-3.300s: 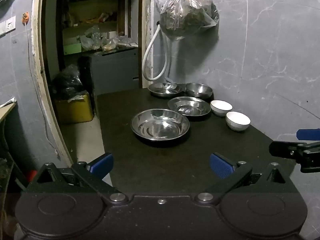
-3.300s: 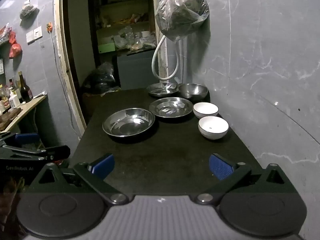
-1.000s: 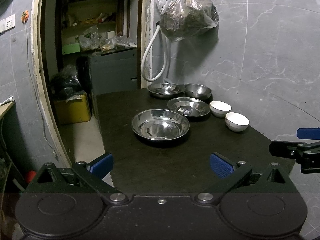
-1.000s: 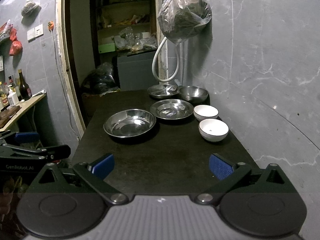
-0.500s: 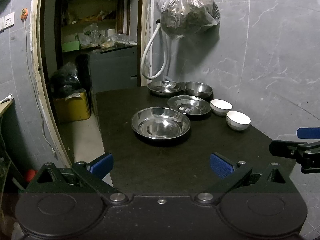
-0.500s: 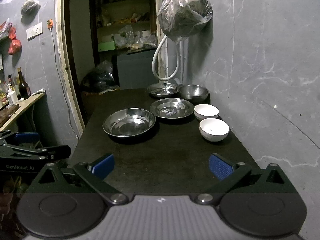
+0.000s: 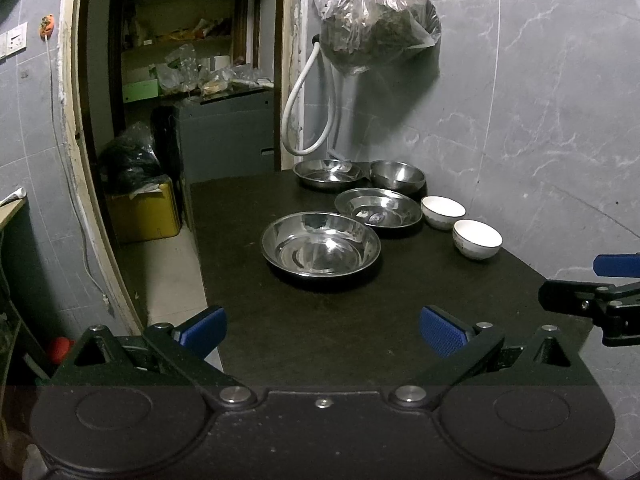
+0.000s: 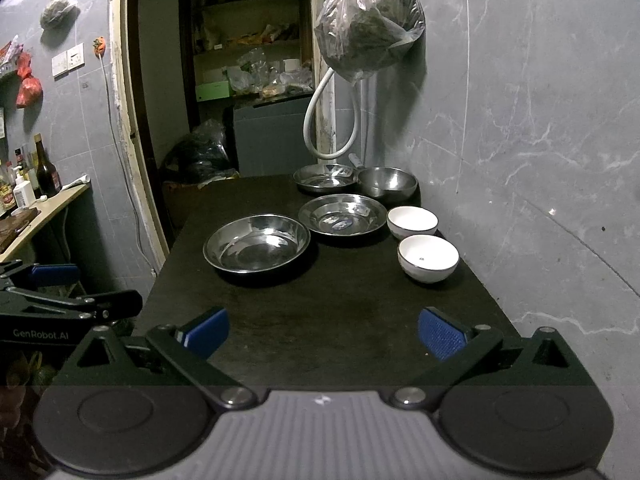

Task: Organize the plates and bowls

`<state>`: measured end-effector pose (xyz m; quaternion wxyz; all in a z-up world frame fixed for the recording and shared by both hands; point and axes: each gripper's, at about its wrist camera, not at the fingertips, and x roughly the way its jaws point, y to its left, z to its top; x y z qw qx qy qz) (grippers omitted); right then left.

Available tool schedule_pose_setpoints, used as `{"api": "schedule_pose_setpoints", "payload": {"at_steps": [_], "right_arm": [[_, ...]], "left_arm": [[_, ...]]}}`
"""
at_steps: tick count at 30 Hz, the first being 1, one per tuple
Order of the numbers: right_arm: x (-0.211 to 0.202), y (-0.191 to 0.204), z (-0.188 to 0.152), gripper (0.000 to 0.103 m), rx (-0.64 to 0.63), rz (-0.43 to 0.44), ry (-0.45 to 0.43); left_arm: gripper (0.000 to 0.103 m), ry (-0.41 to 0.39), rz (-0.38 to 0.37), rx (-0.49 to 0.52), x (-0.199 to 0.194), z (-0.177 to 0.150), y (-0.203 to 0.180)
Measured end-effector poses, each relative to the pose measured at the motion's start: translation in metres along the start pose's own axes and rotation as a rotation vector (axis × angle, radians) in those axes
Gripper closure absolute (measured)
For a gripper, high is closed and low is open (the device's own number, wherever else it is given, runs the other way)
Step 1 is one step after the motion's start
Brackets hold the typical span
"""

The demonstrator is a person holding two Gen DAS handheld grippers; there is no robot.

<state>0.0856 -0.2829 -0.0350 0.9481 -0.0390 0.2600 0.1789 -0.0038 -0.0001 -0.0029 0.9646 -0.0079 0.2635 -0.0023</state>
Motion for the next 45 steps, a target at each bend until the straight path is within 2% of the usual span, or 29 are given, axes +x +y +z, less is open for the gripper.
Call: {"api": "schedule_pose_setpoints", "payload": {"at_steps": [27, 38, 45], "right_arm": [[0.007, -0.004, 0.001, 0.000, 0.002, 0.005, 0.015], [0.013, -0.011, -0.007, 0.000, 0.028, -0.003, 0.061], [0.012, -0.011, -0.007, 0.000, 0.033, -0.019, 0.077]], "left_arm": [[0.001, 0.030, -0.006, -0.005, 0.020, -0.002, -0.002], [0.001, 0.115, -0.036, -0.028, 0.028, -0.005, 0.001], [0.001, 0.179, -0.050, -0.142, 0.040, 0.005, 0.023]]}}
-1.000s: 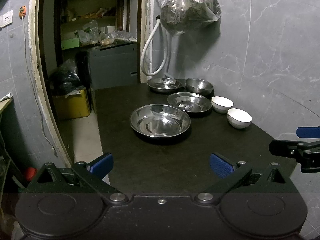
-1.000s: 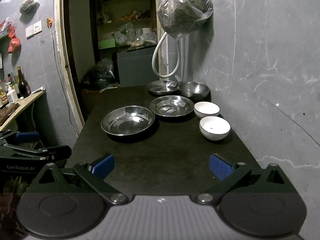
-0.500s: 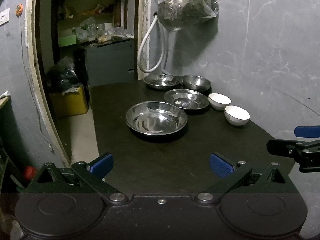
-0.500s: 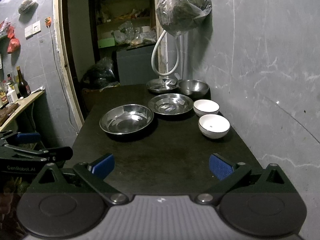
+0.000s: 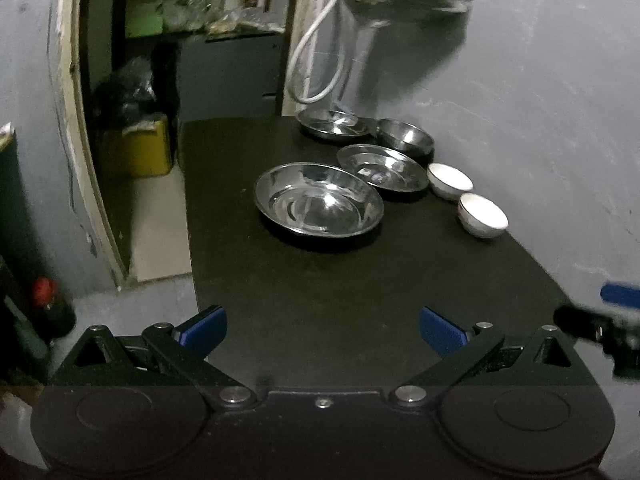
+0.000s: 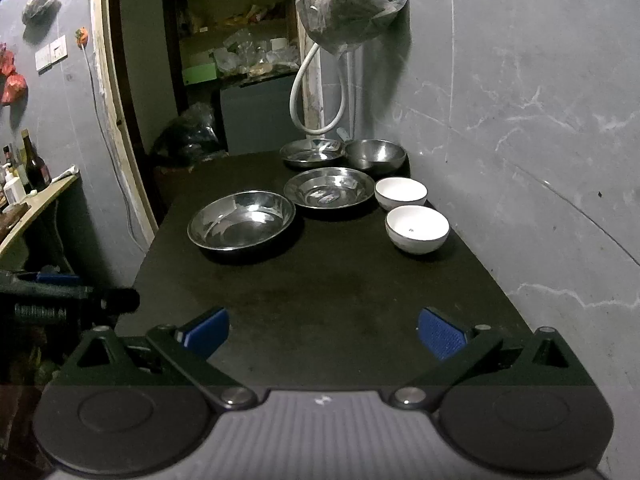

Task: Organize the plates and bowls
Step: 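Move the left tool to the large steel basin and grasp its rim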

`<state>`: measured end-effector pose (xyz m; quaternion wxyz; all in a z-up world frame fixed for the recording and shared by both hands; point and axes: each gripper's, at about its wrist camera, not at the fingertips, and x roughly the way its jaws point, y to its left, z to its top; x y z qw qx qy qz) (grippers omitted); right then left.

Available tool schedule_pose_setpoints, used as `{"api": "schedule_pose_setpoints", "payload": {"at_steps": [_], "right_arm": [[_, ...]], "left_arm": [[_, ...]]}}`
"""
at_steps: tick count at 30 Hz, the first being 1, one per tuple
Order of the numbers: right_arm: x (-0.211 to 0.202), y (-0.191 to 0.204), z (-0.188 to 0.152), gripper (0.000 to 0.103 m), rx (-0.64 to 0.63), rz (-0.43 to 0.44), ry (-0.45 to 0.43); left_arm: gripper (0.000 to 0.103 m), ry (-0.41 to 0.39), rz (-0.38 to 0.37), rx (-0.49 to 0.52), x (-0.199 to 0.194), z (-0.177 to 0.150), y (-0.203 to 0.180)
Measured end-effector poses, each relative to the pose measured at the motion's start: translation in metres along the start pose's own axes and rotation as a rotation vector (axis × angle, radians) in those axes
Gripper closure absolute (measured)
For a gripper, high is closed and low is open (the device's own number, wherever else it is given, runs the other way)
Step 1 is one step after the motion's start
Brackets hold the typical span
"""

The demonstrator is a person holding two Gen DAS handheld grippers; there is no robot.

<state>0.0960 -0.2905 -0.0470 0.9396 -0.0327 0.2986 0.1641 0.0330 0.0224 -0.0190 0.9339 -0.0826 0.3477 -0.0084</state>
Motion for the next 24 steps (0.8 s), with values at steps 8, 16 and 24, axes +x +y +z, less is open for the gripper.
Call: {"api": "schedule_pose_setpoints", "payload": {"at_steps": [8, 16, 24], "right_arm": [[0.014, 0.000, 0.013, 0.000, -0.025, 0.015, 0.011], [0.071, -0.009, 0.059, 0.000, -0.046, 0.076, -0.030], [0.159, -0.024, 0.147, 0.000, -0.115, 0.166, -0.111]], "left_arm": [[0.001, -0.042, 0.035, -0.015, 0.019, 0.045, 0.009], [0.001, -0.064, 0.090, -0.038, 0.062, 0.110, 0.022], [0.001, -0.063, 0.134, -0.086, 0.128, 0.200, 0.038]]}}
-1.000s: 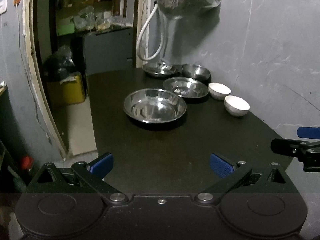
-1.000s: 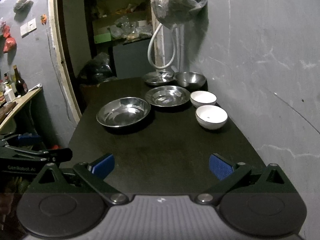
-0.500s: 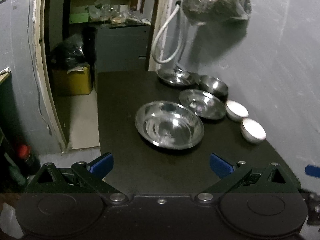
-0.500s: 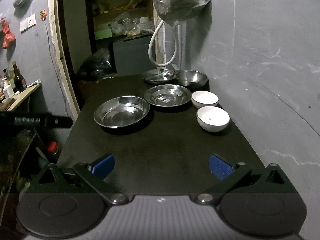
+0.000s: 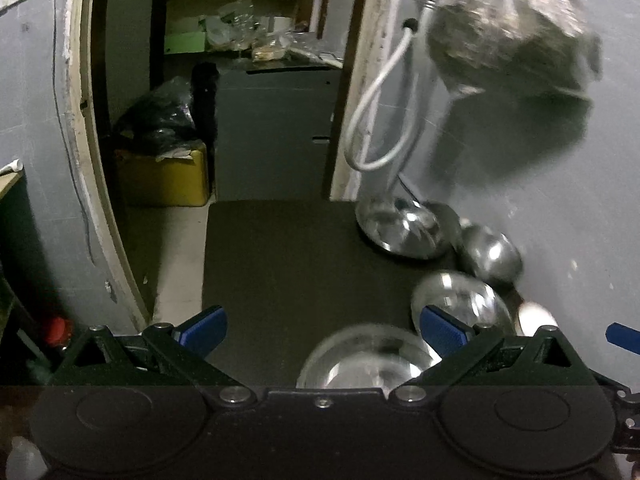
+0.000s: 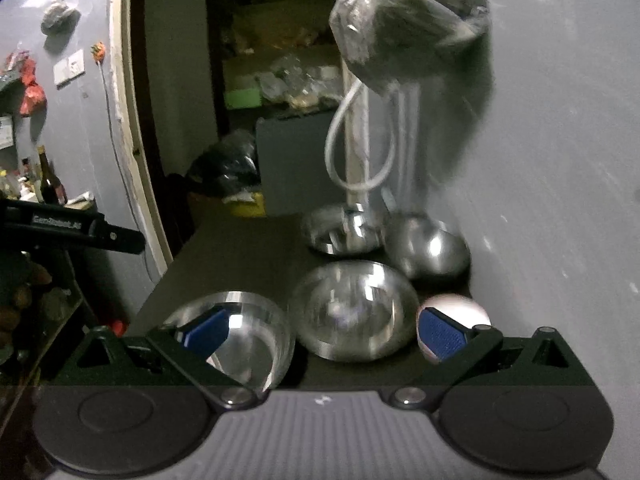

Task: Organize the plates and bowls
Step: 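Move the left tool to the large steel basin and grasp its rim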

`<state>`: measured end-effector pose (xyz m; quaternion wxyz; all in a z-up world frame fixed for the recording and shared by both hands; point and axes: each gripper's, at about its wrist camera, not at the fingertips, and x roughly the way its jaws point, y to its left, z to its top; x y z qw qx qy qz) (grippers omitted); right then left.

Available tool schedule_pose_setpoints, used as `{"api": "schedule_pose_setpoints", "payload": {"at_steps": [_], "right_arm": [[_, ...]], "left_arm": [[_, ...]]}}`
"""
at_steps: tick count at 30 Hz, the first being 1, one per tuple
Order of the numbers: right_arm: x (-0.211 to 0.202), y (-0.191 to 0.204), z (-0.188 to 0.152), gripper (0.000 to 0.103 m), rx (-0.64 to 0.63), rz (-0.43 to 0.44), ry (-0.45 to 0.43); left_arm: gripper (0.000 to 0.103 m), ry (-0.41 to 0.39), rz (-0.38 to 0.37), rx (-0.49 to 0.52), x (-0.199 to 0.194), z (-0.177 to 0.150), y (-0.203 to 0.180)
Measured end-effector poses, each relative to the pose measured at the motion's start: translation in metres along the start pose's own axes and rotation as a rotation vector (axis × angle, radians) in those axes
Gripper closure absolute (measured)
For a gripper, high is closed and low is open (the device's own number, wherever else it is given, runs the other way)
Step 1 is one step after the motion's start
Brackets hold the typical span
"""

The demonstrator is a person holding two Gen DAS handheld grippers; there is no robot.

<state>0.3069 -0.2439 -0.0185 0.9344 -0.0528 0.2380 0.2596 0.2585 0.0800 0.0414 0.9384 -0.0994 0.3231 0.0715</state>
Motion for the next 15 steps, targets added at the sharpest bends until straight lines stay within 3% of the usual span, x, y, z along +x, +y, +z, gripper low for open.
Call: {"api": "schedule_pose_setpoints", "payload": {"at_steps": [8, 15], "right_arm": [[0.105, -0.039, 0.073, 0.000, -0.026, 0.045, -0.040], [0.201, -0.066, 0.091, 0.000, 0.004, 0.084, 0.044]], "left_arm": [[0.001, 0.007, -0.003, -0.060, 0.084, 0.078, -0.005], [0.001, 0.068, -0.035, -0.160, 0.154, 0.092, -0.001]]}}
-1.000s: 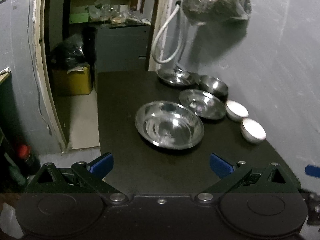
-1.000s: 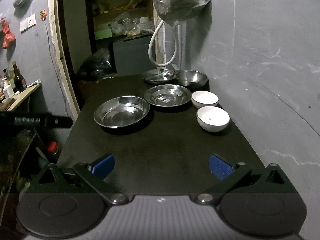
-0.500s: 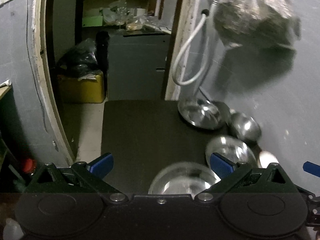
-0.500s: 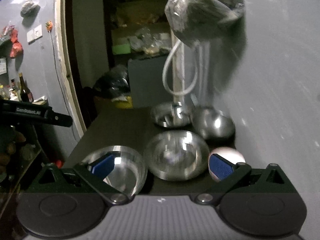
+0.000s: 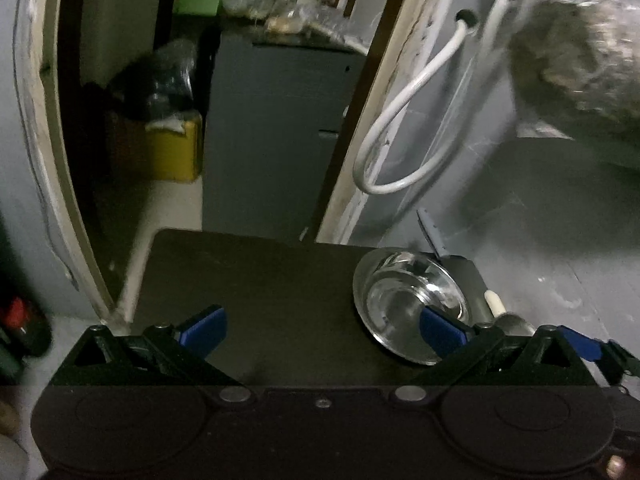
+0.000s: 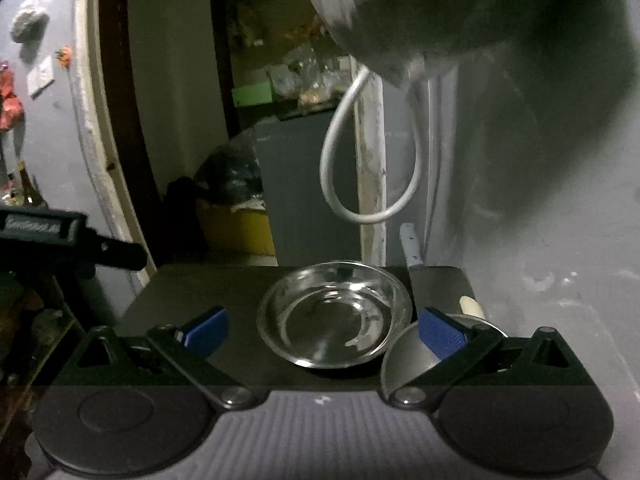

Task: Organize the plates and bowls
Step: 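Move the left tool to the large steel basin and grasp its rim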

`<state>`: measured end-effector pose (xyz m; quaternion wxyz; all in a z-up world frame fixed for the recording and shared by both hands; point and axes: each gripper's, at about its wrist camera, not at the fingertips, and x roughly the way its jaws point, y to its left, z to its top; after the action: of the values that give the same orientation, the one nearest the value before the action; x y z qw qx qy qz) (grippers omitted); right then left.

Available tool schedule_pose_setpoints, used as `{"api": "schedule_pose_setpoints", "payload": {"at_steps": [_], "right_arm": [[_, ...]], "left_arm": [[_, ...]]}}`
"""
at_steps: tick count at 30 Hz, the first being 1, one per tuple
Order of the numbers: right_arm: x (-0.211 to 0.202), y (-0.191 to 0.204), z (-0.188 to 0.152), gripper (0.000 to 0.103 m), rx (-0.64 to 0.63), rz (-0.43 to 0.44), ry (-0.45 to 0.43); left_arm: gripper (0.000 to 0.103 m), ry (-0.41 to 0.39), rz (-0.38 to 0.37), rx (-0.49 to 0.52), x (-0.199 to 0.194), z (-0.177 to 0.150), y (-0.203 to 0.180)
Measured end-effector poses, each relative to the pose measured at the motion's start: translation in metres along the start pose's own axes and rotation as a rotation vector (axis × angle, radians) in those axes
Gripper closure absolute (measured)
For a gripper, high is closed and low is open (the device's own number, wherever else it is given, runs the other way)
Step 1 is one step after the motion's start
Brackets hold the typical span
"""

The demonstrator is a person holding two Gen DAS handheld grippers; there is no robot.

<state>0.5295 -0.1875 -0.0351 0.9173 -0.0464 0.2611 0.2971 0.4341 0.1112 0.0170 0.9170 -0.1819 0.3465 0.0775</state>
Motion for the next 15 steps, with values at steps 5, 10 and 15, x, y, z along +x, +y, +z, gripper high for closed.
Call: {"api": "schedule_pose_setpoints", "payload": {"at_steps": [5, 10, 15], "right_arm": [[0.040, -0.026, 0.012, 0.000, 0.023, -0.009, 0.038], [0.078, -0.048, 0.026, 0.001, 0.051, -0.002, 0.093], [0.110, -0.062, 0.031, 0.012, 0.092, -0.010, 0.158]], "left_arm": [[0.001, 0.026, -0.056, -0.098, 0.049, 0.004, 0.007], [0.002, 0.044, -0.108, -0.184, 0.089, 0.006, 0.008], [0.011, 0.062, -0.134, -0.152, 0.113, 0.004, 0.000]]}}
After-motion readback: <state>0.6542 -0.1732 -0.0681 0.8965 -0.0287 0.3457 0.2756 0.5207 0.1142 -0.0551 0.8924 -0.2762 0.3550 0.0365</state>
